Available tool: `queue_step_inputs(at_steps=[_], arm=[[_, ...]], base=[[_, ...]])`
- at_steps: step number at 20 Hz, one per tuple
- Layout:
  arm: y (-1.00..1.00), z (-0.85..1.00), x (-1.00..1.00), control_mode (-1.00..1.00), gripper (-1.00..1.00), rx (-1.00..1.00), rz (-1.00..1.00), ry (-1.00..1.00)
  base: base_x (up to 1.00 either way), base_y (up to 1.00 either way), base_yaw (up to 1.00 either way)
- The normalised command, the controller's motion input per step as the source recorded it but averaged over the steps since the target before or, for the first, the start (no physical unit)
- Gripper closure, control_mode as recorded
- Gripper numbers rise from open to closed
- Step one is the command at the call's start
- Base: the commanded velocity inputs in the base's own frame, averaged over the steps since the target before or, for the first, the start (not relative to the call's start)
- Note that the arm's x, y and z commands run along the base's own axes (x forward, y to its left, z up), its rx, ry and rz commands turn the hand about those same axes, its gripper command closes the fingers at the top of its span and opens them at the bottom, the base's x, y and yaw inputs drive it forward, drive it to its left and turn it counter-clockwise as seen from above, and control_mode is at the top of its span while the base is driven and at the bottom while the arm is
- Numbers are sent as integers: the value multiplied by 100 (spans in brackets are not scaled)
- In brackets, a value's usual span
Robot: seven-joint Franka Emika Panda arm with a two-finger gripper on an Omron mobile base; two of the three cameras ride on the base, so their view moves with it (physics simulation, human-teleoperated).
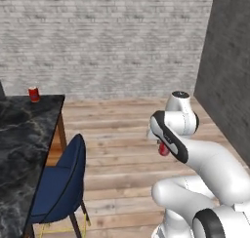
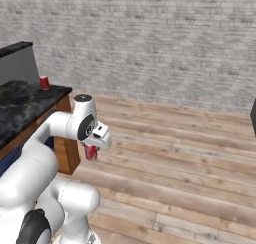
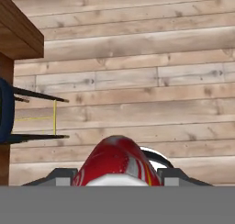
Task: Four empty soda cans are scattered around the kitchen. Gather all the cans and cluster them next to the stove for recycling.
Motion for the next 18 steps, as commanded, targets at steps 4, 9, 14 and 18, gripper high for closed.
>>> queue_step_inputs(at_steps=[4,9,14,18], arm=[[0,0,0,100,100,0,0,0],[0,0,0,100,100,0,0,0],[0,0,0,100,100,0,0,0],[0,0,0,100,100,0,0,0]], base=[[57,-2,-2],[53,-7,0],[47,-7,0],[54,-8,0]])
